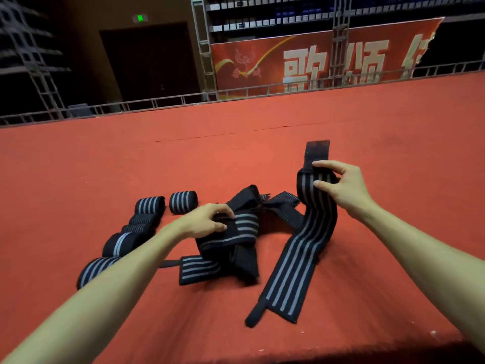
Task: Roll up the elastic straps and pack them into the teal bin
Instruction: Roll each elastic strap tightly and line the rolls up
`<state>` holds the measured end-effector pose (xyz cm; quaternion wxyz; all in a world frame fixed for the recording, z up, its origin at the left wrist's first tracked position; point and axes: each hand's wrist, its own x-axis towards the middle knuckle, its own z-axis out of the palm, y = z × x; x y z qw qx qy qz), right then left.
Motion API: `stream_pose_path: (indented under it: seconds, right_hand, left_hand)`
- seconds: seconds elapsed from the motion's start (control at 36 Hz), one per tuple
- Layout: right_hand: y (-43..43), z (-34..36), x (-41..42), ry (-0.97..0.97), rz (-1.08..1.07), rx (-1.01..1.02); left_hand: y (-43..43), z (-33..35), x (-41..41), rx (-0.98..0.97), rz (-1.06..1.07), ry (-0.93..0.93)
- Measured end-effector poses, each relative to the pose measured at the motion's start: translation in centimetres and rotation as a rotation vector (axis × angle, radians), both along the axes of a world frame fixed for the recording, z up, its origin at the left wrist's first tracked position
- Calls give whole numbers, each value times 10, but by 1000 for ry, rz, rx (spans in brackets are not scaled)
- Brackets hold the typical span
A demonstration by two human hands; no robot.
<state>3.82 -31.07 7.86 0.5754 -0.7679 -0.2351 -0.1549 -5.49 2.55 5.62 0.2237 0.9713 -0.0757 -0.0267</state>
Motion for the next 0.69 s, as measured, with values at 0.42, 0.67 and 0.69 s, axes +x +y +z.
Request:
stream_pose_path:
  seconds: [0.42, 0.67, 0.69]
  right_hand:
    - [24, -1, -9, -13, 30, -70]
    - [14, -9, -6, 10, 14, -66]
    - [13, -10, -5, 16, 10, -66]
  left_hand:
    - [-41, -23, 1, 729, -42, -297]
    - [-31, -42, 27, 263, -139, -245]
    - [-27, -44, 28, 252, -140, -231]
